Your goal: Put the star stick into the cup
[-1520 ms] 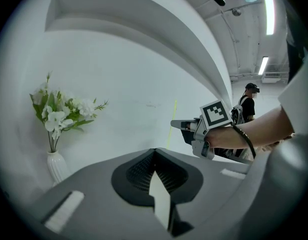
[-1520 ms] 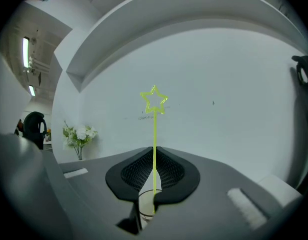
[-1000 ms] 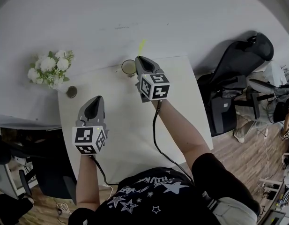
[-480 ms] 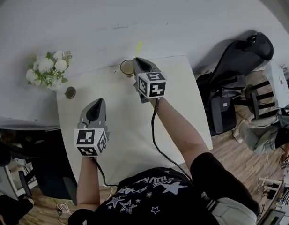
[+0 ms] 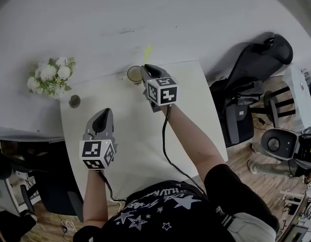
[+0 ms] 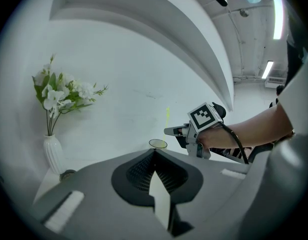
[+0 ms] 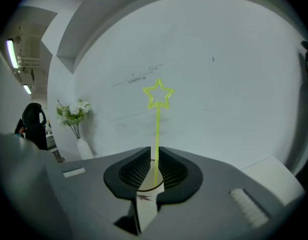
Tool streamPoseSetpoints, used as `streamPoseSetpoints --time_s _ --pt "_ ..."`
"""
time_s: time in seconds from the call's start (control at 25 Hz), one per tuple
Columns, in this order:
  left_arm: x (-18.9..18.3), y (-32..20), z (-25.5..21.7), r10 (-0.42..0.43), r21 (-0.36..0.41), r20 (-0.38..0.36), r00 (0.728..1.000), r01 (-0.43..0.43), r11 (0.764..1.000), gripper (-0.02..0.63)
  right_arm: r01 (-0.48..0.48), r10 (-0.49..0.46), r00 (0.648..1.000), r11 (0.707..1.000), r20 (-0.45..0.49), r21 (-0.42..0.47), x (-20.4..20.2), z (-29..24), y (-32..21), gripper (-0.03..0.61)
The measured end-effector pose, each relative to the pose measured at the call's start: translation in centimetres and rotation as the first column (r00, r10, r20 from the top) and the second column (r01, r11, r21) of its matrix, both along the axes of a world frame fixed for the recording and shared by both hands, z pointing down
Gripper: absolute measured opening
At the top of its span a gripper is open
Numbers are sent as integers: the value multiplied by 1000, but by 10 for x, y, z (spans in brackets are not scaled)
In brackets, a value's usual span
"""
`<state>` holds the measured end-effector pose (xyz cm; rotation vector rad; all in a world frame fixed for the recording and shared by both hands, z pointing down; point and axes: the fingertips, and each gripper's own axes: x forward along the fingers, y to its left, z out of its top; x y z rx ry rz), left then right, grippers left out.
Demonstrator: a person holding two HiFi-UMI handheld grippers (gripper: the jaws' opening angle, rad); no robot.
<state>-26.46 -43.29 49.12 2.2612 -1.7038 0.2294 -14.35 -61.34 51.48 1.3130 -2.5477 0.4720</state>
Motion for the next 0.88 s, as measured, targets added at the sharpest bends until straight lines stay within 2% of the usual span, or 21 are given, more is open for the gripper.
streamPoseSetpoints --time_s 0.12,0.44,0.68,0.88 --pt "1 2 -1 -5 1 0 1000 5 1000 3 12 -12 1000 1000 0 -4 0 0 3 89" --pt "5 14 -12 -20 18 13 1000 20 1000 3 21 -21 1000 1000 -3 -23 8 -4 21 97" --pt "10 32 -25 -41 35 19 999 40 999 3 22 -22 1000 1000 16 0 27 -19 49 92" --pt "19 49 -39 -52 59 16 999 51 997 3 19 -20 1000 999 22 38 51 -35 77 61"
